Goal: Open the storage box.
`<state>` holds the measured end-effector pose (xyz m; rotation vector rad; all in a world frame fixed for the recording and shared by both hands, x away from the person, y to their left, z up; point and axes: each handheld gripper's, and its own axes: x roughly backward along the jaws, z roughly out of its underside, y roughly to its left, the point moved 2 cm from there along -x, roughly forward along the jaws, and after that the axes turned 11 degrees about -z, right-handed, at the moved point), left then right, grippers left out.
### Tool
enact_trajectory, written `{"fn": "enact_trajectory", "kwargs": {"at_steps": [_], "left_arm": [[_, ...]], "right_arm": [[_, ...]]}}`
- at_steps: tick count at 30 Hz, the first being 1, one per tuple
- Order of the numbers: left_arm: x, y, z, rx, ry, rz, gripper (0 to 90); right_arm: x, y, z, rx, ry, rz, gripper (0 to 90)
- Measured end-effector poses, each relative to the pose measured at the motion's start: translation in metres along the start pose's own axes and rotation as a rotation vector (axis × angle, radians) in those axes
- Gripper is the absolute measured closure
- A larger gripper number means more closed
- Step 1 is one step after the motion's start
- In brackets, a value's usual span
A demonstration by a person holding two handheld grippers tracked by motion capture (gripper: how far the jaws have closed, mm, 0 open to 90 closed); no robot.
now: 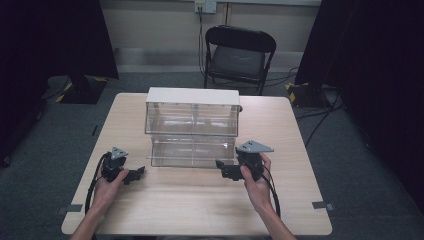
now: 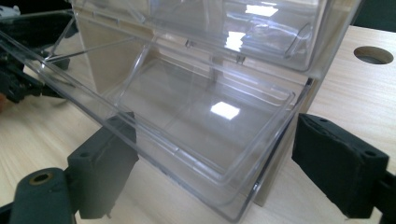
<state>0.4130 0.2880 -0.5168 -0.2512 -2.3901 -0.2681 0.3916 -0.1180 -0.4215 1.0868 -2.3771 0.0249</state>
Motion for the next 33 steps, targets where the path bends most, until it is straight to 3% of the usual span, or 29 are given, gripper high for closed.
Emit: {"fn": "enact_trajectory", "kwargs": {"at_steps": [33], "left_arm": [[0.000, 0.000, 0.000, 0.000, 0.000, 0.001, 5.6]], "right_arm": [[-0.009, -0.006, -0.011, 0.008, 0.018, 0.020, 11.3]]}}
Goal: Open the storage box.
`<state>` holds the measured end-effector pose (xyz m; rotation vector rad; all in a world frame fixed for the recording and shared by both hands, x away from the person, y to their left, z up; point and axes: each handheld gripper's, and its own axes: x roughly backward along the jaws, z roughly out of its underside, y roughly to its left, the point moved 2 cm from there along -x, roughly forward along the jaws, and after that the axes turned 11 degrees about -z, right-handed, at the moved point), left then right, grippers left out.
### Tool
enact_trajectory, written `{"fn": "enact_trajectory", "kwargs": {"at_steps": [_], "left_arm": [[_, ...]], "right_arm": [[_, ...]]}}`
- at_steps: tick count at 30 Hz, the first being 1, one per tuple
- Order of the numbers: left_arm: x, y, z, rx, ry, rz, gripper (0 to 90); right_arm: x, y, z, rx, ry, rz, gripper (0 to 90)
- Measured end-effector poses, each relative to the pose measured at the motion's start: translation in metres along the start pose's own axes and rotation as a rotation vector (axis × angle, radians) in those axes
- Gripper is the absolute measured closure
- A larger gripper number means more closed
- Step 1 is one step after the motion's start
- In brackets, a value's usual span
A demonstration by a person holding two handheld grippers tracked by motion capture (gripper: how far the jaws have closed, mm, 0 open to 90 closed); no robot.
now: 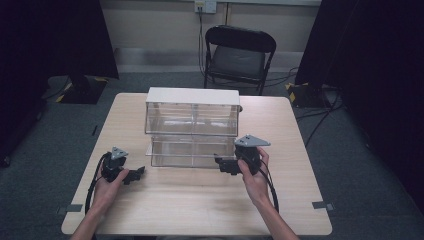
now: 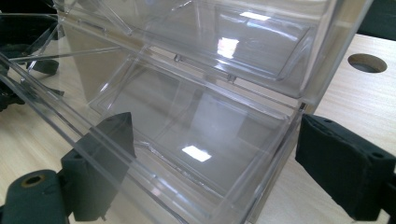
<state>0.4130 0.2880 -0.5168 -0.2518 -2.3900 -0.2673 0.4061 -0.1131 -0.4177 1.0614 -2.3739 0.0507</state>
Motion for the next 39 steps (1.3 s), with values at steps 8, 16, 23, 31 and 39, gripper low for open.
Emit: {"fn": "enact_trajectory", "kwargs": {"at_steps": [8, 16, 23, 31, 39], "left_arm": [[0.000, 0.000, 0.000, -0.001, 0.001, -0.001, 5.6], [0.000, 0.000, 0.000, 0.000, 0.000, 0.000, 5.6], [0.000, 0.000, 0.000, 0.001, 0.000, -0.002, 5.6], [0.000, 0.000, 0.000, 0.000, 0.000, -0.001, 5.6], [0.000, 0.000, 0.000, 0.000, 0.000, 0.000, 5.6]], "right_arm": [[-0.001, -0.003, -0.001, -0.001, -0.010, 0.010, 11.4], [-0.002, -0.004, -0.006, 0.004, -0.013, 0.019, 14.0], [-0.003, -0.003, -0.009, 0.009, -0.011, 0.020, 13.7], [-0.004, -0.006, -0.010, 0.004, -0.010, 0.031, 14.3], [-0.003, -0.006, -0.013, -0.002, -0.018, 0.035, 15.9]]}}
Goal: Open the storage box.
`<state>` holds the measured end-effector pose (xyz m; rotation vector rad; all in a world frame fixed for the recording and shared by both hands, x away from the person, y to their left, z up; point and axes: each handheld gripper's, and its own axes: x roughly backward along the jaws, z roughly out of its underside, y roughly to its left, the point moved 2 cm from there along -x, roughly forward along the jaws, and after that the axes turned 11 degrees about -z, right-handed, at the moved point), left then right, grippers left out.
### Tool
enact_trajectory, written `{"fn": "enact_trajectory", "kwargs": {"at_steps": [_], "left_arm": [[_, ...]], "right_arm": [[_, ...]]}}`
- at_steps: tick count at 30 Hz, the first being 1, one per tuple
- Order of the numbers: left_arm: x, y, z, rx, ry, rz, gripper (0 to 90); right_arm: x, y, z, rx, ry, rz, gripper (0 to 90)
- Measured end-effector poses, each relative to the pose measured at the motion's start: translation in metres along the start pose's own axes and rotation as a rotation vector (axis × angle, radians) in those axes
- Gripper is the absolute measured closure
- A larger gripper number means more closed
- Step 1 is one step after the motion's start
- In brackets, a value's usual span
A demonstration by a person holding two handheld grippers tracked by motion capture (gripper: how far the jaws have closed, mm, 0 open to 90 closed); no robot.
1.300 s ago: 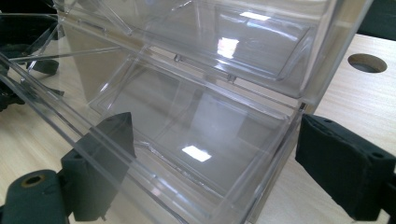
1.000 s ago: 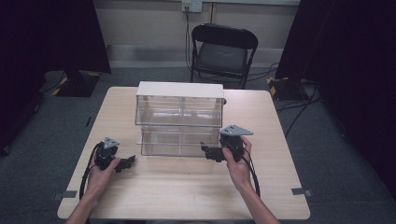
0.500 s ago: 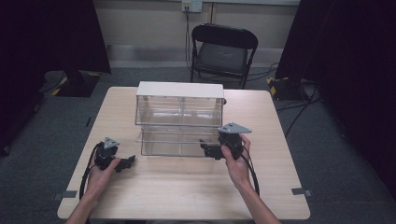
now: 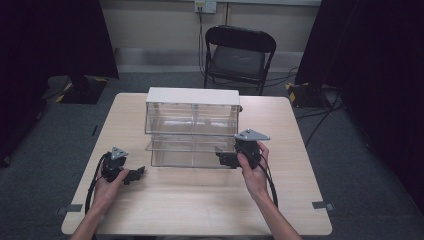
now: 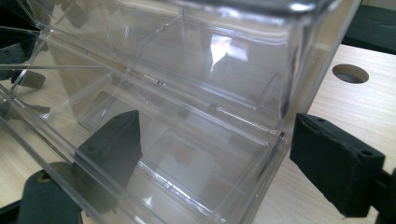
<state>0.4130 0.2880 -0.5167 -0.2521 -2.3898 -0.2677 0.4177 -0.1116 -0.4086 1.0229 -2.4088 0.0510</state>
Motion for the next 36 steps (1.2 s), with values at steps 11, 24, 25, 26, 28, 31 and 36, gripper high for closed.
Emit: {"fn": "enact_trajectory", "kwargs": {"at_steps": [11, 24, 25, 26, 28, 31, 36], "left_arm": [[0.000, 0.000, 0.000, 0.000, 0.000, 0.000, 5.6], [0.000, 0.000, 0.000, 0.000, 0.000, 0.000, 5.5], [0.000, 0.000, 0.000, 0.001, 0.000, -0.001, 5.6], [0.000, 0.000, 0.000, 0.001, 0.000, -0.003, 5.6], [0.000, 0.000, 0.000, 0.000, 0.000, 0.000, 5.6], [0.000, 0.000, 0.000, 0.001, 0.000, -0.001, 5.6], [0.000, 0.000, 0.000, 0.000, 0.000, -0.001, 5.6]], "right_arm": [[0.001, 0.000, -0.003, 0.004, -0.003, -0.002, 16.0], [0.006, 0.000, -0.008, 0.007, -0.017, -0.020, 15.5], [0.006, 0.000, -0.008, 0.009, -0.020, -0.020, 15.5], [0.006, 0.000, -0.009, 0.011, -0.021, -0.021, 15.5], [0.007, 0.000, -0.010, 0.011, -0.026, -0.020, 15.5], [0.009, 0.000, -0.013, 0.005, -0.038, -0.015, 14.5], [0.011, 0.000, -0.015, 0.001, -0.041, -0.010, 14.5]]}}
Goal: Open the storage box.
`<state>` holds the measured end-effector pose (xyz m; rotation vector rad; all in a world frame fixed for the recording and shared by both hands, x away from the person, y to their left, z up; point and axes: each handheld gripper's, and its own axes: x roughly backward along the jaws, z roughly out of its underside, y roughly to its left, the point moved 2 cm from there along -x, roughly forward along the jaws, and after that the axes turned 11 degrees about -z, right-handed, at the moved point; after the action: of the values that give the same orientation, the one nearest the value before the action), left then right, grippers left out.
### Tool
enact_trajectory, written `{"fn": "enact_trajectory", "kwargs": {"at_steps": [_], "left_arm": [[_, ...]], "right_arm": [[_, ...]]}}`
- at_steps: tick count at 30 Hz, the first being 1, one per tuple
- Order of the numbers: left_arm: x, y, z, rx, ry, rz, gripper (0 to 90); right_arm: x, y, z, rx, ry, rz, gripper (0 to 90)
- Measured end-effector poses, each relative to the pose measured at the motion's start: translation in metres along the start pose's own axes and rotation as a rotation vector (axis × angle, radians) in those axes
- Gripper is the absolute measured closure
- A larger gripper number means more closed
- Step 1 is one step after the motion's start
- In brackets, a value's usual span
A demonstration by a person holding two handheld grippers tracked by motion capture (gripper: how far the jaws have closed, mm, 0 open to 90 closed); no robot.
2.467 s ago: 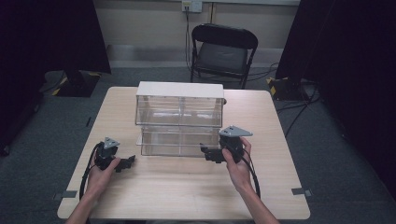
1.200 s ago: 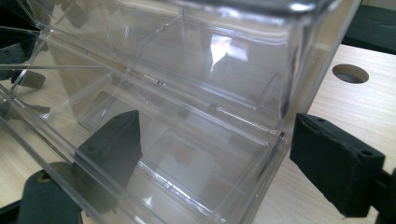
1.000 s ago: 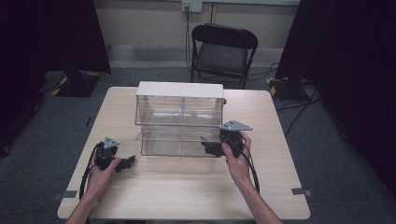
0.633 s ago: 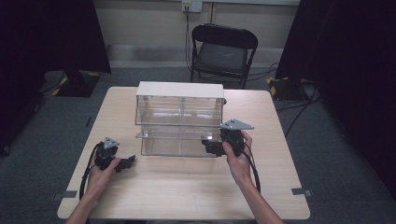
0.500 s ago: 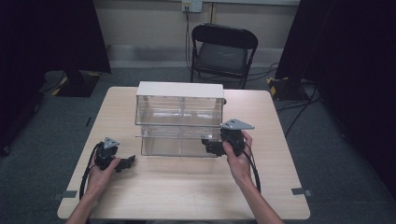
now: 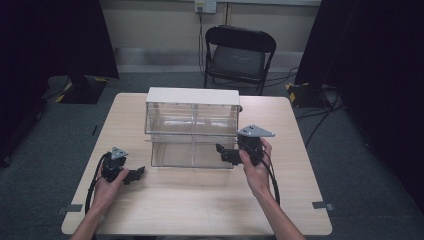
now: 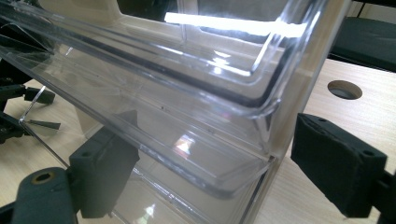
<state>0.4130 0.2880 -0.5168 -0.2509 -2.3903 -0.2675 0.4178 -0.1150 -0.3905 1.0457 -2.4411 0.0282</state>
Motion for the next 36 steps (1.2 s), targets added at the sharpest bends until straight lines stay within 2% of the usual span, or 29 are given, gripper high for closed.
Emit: {"fn": "enact_trajectory", "kwargs": {"at_steps": [15, 36], "left_arm": [[0.0000, 0.0000, 0.0000, 0.000, 0.000, 0.000, 5.6], [0.0000, -0.0001, 0.0000, 0.000, 0.000, -0.002, 5.6]], "right_arm": [[0.0008, -0.0001, 0.0008, -0.020, -0.024, -0.025, 14.5], [0.0002, -0.0002, 0.0041, -0.027, -0.047, -0.025, 14.3]]}}
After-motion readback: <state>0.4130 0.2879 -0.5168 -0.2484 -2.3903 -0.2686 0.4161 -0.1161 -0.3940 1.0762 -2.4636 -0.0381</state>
